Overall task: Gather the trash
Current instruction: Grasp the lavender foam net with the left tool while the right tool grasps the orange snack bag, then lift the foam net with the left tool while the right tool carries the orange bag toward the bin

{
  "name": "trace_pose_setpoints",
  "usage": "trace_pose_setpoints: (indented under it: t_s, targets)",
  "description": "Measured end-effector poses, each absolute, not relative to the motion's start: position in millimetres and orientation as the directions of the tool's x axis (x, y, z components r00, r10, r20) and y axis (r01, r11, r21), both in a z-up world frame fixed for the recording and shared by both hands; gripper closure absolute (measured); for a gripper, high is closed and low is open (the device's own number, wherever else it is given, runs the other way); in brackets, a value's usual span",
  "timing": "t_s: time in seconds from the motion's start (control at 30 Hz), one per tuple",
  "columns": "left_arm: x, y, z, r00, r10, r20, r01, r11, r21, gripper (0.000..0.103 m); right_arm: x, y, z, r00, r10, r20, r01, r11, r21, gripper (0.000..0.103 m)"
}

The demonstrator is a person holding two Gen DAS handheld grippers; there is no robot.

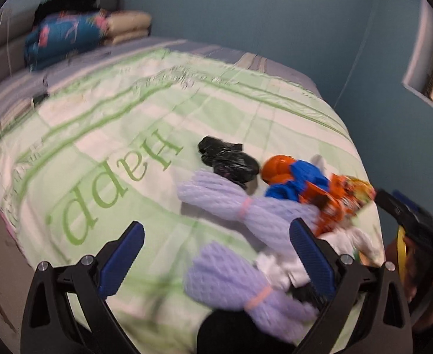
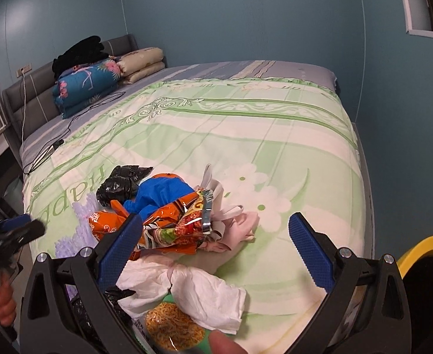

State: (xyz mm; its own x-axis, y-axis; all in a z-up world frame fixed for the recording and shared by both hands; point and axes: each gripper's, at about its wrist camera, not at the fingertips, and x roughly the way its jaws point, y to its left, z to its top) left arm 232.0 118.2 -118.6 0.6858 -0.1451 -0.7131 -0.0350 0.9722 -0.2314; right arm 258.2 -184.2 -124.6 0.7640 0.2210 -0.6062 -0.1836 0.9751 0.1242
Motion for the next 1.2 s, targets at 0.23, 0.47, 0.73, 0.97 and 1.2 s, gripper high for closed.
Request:
trace_pose_setpoints:
  t_s: [0.23,0.47,0.73,0.97,1.2]
  targets:
    - [269.9,127.6,-138.8,0.653,-0.192,-0.733,-0.055,0.953,-0.299,0.008,279.7,-172.7,-127.8,0.749,0.216,-0.627,-0.183,0.976,0.118,0.008]
    - [287.2,123.8,-155.7,0.633,-0.199,-0.748,-0.067,0.949,-0.309,0.008,291.4,-164.5,-137.3,0.731,0.215,-0.648,-0.179,0.976,0.122,0.012]
    - [297.4,112.8,-168.5,0.625,-0.262,-0.735,-0.030,0.933,-0.358,0.041,296.4,-160.5,-150.1,0.694,0.226,-0.684,-0.194,0.973,0.125,0.040]
    - [297.3,109.9,-165.2,0.642,-0.287,-0.710,-0.018,0.921,-0.388,0.068,300.0,-162.8,-155.6,0.645,0.281,-0.711,-0.210,0.959,0.189,0.075]
    - [290.7,106.7,-161.3,0.651,-0.308,-0.694,0.007,0.916,-0.400,0.078,297.0,-165.9,-159.1,0.614,0.308,-0.727,-0.208,0.951,0.227,0.088]
